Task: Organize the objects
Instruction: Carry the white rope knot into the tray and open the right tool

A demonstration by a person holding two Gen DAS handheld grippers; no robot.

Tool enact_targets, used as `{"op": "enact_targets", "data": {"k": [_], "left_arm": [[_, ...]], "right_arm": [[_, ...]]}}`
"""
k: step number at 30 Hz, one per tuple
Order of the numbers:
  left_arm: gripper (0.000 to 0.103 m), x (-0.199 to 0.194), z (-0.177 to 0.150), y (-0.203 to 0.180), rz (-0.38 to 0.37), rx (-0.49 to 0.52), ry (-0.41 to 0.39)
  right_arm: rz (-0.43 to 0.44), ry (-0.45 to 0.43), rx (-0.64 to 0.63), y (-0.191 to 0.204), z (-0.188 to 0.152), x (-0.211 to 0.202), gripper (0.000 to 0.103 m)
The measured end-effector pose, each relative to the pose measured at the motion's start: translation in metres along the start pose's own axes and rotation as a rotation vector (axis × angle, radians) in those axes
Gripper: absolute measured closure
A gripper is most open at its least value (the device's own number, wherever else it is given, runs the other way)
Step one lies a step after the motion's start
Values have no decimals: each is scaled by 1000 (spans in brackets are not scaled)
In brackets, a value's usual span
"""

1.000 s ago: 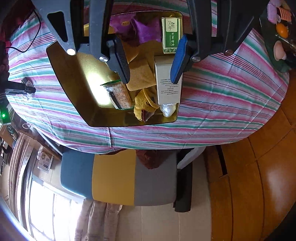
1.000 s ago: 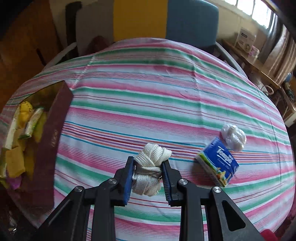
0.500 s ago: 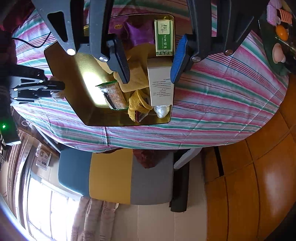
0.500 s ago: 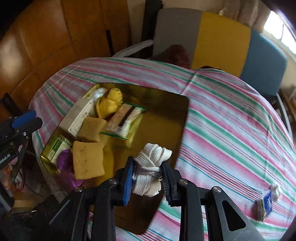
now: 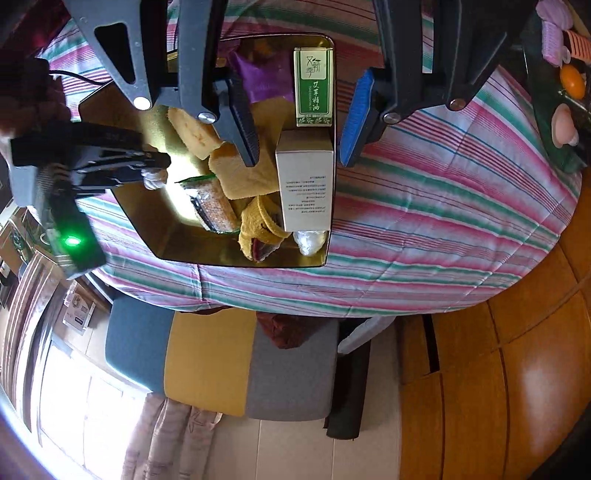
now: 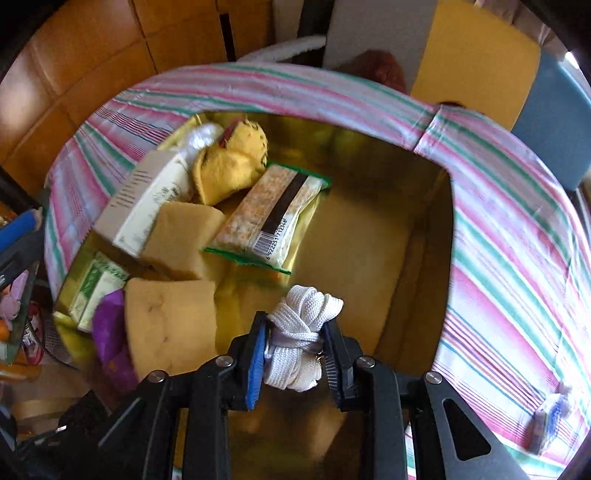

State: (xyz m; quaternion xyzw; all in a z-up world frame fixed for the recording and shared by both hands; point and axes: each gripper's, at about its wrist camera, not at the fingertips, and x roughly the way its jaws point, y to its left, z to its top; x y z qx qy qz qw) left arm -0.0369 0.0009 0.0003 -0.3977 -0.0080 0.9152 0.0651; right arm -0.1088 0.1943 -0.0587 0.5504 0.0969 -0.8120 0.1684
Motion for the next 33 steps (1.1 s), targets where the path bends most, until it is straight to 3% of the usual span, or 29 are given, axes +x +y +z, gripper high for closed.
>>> {"op": "enact_targets", "data": {"k": [6, 13, 17, 25, 33], "left_arm": [[57, 2, -2, 5, 12, -7, 6], [57, 7, -4, 14, 40, -30, 20], [57, 3, -5, 14, 45, -29, 12], [57, -3, -5, 10, 48, -15, -1], [57, -7, -7, 0, 39, 8, 4]], "right_arm": [[40, 15, 40, 11, 15, 31, 72], [77, -51, 82, 6, 6, 18, 58], [62, -106, 107, 2, -2, 3, 45], [19, -174, 116, 7, -24, -25, 43], [-38, -240, 150, -13, -47, -54, 40]]}}
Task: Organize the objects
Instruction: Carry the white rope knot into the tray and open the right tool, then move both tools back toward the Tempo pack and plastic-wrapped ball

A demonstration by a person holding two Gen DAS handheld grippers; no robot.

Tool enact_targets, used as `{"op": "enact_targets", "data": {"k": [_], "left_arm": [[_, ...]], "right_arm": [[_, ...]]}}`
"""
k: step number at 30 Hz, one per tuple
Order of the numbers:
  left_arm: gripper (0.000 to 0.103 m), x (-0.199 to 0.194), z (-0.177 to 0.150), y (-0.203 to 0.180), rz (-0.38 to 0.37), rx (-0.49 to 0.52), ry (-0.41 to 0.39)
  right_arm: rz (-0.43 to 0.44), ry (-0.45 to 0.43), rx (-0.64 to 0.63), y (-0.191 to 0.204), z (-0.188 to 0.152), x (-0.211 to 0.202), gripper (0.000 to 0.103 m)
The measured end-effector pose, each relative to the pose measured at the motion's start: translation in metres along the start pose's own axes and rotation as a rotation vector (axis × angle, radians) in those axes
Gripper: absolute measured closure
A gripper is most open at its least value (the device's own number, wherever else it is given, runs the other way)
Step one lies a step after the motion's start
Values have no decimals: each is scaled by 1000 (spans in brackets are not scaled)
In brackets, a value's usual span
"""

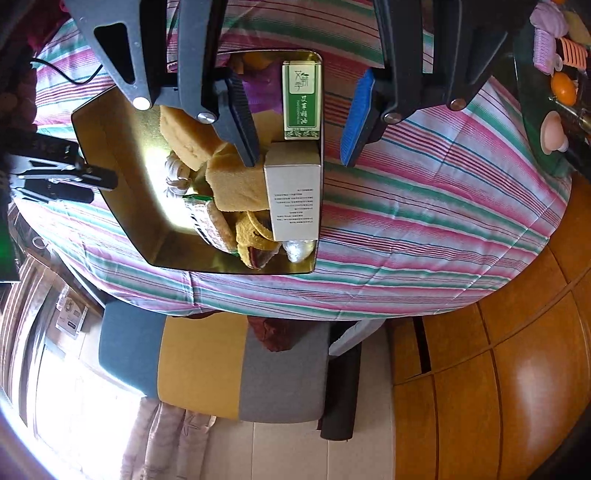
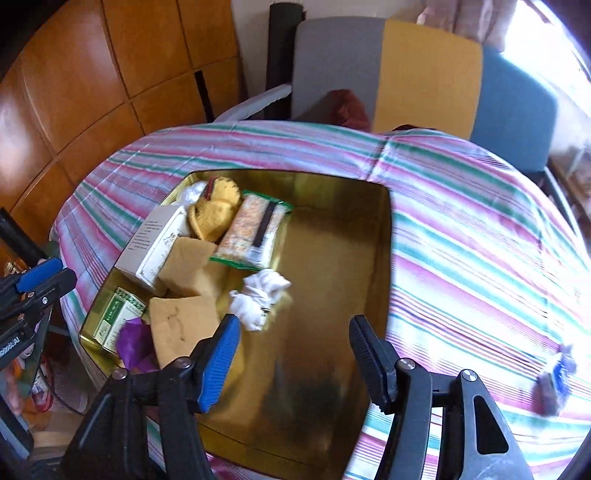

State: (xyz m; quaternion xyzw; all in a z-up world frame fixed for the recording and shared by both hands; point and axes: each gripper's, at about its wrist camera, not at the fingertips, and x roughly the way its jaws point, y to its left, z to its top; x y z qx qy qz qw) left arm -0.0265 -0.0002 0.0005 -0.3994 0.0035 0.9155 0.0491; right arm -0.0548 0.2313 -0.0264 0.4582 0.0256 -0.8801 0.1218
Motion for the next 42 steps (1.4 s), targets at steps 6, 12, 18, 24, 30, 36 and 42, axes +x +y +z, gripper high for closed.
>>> {"op": "enact_targets", "data": {"k": [6, 12, 18, 24, 30, 36, 42], "left_arm": [[57, -1, 0, -13, -12, 27, 1], [57, 0, 0, -26, -24, 61, 8], [57, 0, 2, -41, -45, 92, 11], [57, 0, 5, -60, -65, 134, 12], [57, 2, 12, -83, -70, 181, 11], [57, 7, 19, -109, -79, 238, 12], [57, 15, 29, -145, -114, 295, 15]], "right_arm": [[-47, -36, 42, -28, -11, -22, 38], [-93, -50, 108, -67, -22, -38, 34], [-158, -57, 195, -111, -32, -50, 32], [-233, -81, 301, -166, -37, -68, 32], [-365, -128, 427, -236, -47, -85, 31], [-485, -191, 656, -305, -81, -92, 31], [-478, -183, 793, -327, -96, -98, 31]]}}
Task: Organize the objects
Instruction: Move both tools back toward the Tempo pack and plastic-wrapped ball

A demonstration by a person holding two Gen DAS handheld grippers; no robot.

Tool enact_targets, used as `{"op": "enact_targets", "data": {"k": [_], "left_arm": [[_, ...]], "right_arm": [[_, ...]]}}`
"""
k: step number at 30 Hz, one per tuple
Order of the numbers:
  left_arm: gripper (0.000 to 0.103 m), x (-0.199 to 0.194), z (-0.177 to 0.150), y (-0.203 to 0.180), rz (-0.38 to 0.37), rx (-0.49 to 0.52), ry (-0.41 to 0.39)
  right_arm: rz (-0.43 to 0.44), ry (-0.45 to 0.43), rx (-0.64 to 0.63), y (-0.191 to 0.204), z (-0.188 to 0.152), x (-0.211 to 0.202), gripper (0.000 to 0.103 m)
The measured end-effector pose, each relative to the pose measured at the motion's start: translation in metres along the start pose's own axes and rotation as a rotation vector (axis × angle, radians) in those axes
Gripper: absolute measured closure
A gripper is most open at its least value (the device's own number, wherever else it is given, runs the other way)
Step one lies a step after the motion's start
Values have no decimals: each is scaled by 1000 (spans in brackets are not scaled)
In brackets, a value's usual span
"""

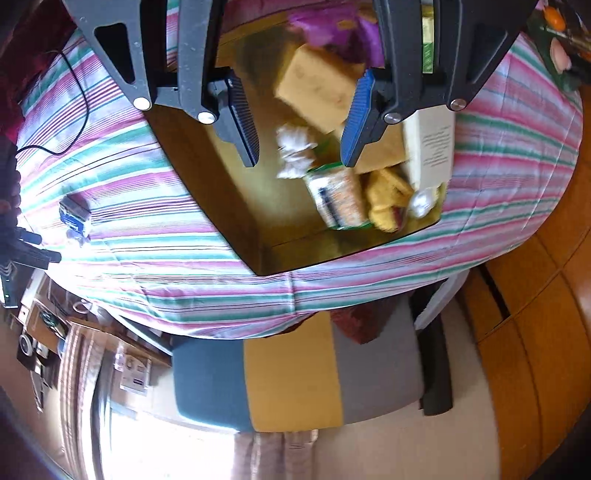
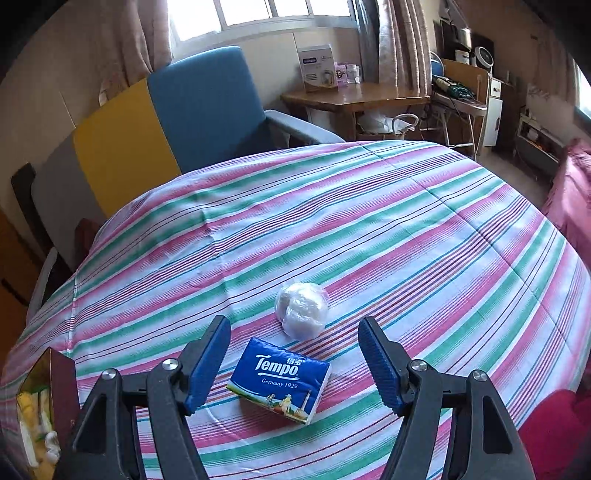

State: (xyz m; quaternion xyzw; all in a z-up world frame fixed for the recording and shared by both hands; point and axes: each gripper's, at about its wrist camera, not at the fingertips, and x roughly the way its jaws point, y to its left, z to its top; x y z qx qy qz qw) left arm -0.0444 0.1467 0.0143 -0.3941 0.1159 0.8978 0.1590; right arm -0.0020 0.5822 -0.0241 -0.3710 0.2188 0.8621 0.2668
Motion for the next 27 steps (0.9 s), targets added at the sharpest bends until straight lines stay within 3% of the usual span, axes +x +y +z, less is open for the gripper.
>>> {"op": "enact_targets", "data": {"k": [16, 27], "left_arm": [[57, 19, 38, -72, -92, 119, -11], [57, 37, 49, -110, -160, 152, 24]], "right_arm": [[22, 32, 51, -8, -1, 5, 30], [32, 26, 164, -30, 3, 3, 30]]}}
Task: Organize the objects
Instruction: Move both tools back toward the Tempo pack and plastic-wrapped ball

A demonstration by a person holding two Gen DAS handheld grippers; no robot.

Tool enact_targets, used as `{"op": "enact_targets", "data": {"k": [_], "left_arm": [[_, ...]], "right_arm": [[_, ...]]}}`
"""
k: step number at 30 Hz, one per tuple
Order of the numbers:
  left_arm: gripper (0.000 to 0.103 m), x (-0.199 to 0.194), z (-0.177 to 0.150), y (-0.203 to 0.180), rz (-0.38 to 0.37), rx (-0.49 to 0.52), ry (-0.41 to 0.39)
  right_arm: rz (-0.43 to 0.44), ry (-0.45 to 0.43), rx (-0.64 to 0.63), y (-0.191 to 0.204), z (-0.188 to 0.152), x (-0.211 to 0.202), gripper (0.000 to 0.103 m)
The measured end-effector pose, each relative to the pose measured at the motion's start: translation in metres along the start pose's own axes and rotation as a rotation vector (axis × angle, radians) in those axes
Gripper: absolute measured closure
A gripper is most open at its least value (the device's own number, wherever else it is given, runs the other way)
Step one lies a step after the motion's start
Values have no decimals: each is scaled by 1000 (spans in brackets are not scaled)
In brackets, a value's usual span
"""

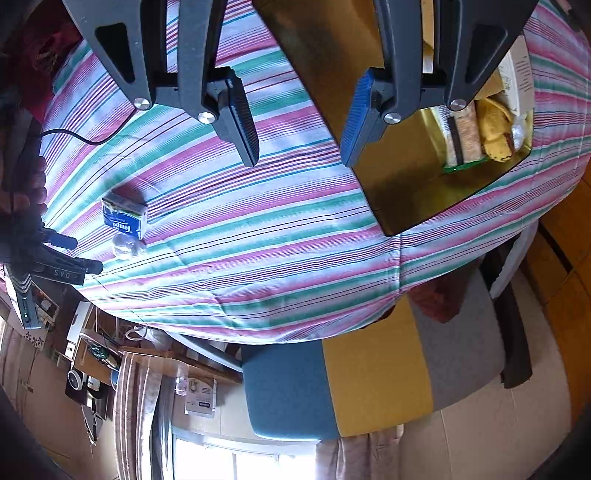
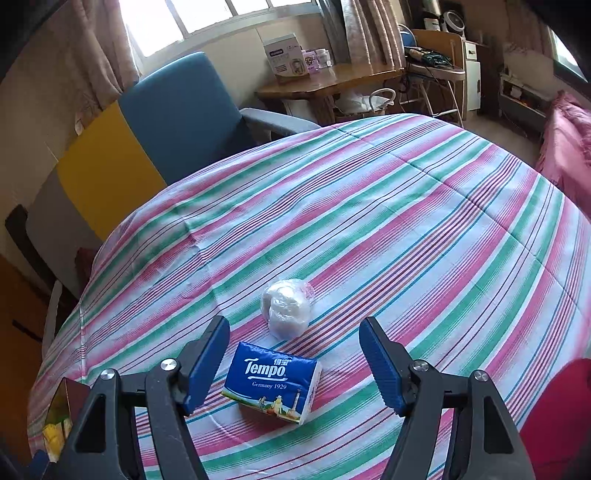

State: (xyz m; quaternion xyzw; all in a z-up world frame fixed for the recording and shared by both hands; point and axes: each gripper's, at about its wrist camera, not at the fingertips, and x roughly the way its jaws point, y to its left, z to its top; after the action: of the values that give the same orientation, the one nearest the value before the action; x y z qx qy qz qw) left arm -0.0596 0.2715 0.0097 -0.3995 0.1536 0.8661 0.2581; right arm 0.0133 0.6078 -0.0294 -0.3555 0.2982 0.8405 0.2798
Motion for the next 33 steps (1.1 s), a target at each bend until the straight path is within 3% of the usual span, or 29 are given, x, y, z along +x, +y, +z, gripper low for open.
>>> {"op": "enact_targets", "data": {"k": [18, 26, 29, 33], "left_arm": [[57, 37, 23, -55, -120, 49, 77], [57, 72, 43, -103, -298, 55, 180], [57, 93, 48, -121, -419, -27, 285], [57, 125, 56, -148, -501, -114, 393]], "right_arm": [[57, -30, 162, -27, 9, -9, 28], [79, -54, 257, -46, 12, -14, 27], [91, -49, 276, -49, 12, -14, 27], [111, -45, 290, -51, 12, -14, 27]]}}
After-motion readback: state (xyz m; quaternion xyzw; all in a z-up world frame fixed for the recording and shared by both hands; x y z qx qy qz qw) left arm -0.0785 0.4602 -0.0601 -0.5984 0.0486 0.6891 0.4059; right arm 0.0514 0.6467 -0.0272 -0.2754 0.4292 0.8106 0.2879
